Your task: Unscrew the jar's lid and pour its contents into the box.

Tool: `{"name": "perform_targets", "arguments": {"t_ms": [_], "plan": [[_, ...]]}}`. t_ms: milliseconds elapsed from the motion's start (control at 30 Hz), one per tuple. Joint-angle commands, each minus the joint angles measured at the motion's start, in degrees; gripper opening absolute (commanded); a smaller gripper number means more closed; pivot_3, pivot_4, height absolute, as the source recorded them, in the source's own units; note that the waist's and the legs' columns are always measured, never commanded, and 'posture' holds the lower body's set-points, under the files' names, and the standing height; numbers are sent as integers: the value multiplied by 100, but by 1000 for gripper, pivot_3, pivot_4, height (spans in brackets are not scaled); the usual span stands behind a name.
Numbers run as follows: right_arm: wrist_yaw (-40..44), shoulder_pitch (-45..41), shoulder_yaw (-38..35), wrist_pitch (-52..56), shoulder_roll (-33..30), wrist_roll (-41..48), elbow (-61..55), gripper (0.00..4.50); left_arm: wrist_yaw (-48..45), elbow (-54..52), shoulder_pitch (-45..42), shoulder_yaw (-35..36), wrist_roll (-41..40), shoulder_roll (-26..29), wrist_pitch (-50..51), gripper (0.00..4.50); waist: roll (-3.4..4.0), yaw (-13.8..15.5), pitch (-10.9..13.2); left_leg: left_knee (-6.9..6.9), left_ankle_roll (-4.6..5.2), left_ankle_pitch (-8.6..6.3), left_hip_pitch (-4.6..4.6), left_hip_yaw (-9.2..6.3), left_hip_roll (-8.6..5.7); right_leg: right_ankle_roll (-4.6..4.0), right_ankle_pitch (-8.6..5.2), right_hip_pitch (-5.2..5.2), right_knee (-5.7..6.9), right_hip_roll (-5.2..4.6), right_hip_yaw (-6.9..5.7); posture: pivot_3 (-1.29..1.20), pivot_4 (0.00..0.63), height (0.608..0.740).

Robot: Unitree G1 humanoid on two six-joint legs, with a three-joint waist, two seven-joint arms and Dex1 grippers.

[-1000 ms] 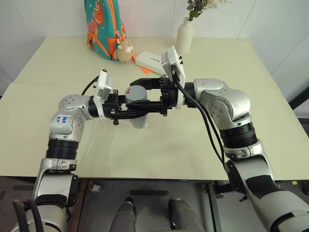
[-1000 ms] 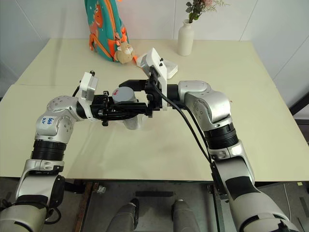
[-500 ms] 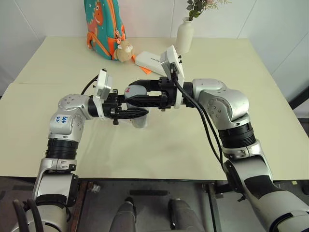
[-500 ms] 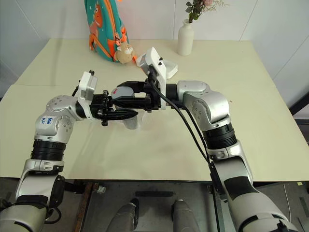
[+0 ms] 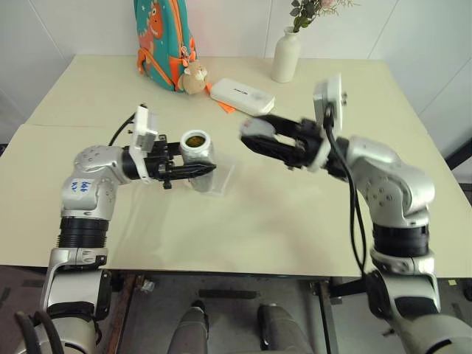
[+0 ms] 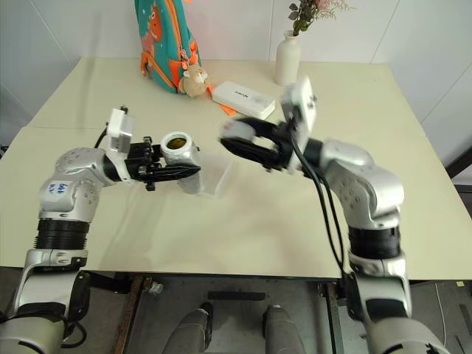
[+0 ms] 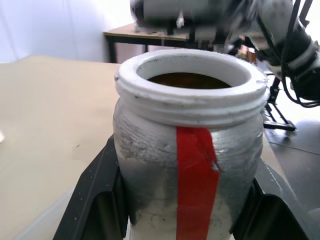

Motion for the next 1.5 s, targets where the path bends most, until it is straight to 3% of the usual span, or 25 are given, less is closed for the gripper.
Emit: {"name": "perform_targets", "arguments": {"t_ms": [33, 267, 567, 767, 1033, 1233, 1500], "plan": [[-404, 577, -253, -931, 154, -355, -244, 2542, 190, -158, 10, 289, -172, 77, -18, 2007, 0, -22, 0, 0, 0, 0, 0, 1, 0, 0, 0, -2, 1, 0, 2, 0, 150, 740], [-915, 1751, -119, -2478, 525, -1267, 608, 2542, 418, 59, -4, 482, -216, 71, -20, 2007, 0, -28, 0, 4, -1, 1, 13, 7, 0, 0, 1, 7, 9, 2, 9, 0, 150, 740], [-875, 1548, -194, -2863, 368, -1382, 1490, 2542, 381, 155, -68, 458, -233, 16, 63, 2007, 0, -30, 0, 4, 1, 7, 17, 11, -2, 3, 4, 9, 12, 3, 20, 0, 150, 740], [-443, 1259, -173, -2425, 26, -1066, 1173, 4452, 596, 276, -120, 502, -57, 77, -112, 2007, 0, -31, 0, 2, 1, 6, 17, 11, -2, 3, 4, 9, 11, 2, 20, 0, 150, 740], [242, 275, 308, -817, -324, -61, -338, 4483, 1352, 497, -301, 522, 339, 492, 55, 2007, 0, -57, 0, 0, 1, 6, 18, 10, 0, 3, 4, 5, 13, 5, 20, 0, 150, 740], [386, -231, 796, -153, -343, 33, -629, 4483, 1491, 338, -221, 290, 560, 833, 427, 2007, -1, -9, 0, 2, 1, 5, 11, 8, -1, 3, 3, 8, 4, 4, 18, 0, 150, 740], [571, -169, 992, -431, -365, -274, -409, 4483, 2363, 425, -124, -200, 1648, 594, -629, 2007, -1, 65, 0, 1, 1, 5, 10, 8, -2, 3, 3, 7, 3, 4, 18, 0, 150, 740]]}}
